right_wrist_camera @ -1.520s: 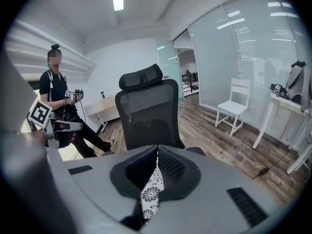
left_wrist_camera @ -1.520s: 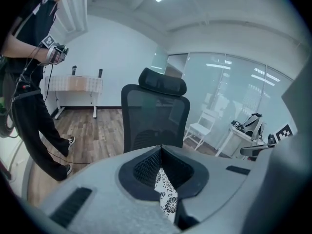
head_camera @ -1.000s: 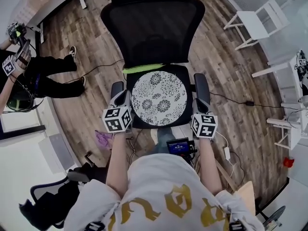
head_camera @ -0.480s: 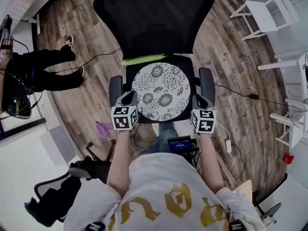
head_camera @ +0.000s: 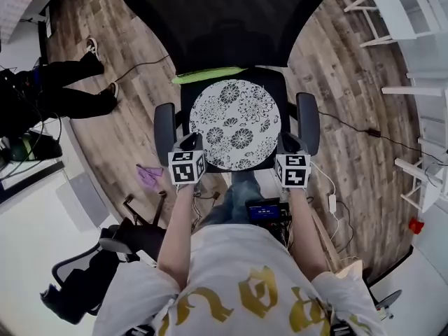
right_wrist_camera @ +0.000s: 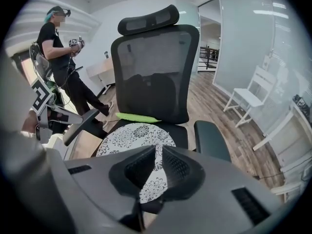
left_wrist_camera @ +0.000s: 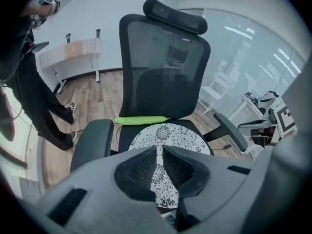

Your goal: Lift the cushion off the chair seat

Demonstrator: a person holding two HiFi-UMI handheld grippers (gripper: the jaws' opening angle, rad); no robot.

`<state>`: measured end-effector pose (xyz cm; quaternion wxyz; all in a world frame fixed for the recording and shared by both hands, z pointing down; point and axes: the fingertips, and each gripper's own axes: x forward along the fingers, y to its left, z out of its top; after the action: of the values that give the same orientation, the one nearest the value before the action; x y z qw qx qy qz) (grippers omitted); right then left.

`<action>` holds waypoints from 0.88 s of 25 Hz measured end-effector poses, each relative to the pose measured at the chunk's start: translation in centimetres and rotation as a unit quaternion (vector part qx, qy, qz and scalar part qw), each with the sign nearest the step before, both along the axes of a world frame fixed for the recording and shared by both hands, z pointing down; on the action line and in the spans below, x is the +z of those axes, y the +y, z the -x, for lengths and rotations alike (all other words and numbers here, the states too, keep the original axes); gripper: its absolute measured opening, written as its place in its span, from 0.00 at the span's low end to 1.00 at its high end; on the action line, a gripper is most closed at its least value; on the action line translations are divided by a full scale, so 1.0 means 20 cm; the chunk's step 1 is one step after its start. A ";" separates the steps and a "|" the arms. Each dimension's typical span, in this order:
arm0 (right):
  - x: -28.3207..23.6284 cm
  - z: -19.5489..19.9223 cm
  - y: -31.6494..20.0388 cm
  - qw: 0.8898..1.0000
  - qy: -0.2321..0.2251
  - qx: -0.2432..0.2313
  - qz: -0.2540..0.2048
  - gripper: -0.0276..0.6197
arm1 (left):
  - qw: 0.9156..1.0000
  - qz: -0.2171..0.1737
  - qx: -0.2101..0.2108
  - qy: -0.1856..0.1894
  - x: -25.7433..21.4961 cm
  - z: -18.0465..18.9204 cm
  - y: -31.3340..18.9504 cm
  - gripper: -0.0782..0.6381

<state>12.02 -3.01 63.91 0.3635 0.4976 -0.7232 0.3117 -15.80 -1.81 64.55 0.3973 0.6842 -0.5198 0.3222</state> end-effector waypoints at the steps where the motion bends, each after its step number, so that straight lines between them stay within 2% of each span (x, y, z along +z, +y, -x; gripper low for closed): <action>1: 0.03 0.00 -0.01 1.000 0.003 -0.003 0.004 0.06 | 1.000 0.008 -0.001 -0.002 0.04 0.00 0.00 0.13; 8: 0.24 0.00 -0.09 0.999 0.020 -0.016 0.032 0.07 | 0.998 0.053 -0.016 -0.027 0.29 0.04 0.03 0.13; 14: 0.41 0.04 -0.15 0.996 0.038 -0.059 0.048 0.07 | 0.994 0.089 -0.035 -0.049 0.47 0.08 0.04 0.14; 17: 0.49 0.05 -0.17 0.996 0.033 -0.064 0.055 0.07 | 0.991 0.108 -0.046 -0.058 0.56 0.09 0.06 0.14; 22: 0.62 0.06 -0.19 0.995 0.033 -0.063 0.073 0.18 | 0.985 0.139 -0.060 -0.088 0.69 0.14 0.12 0.16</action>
<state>10.88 -6.81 76.37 0.4411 0.4333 -0.7162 0.3236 -18.58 0.57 78.38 0.4601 0.5588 -0.5432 0.4253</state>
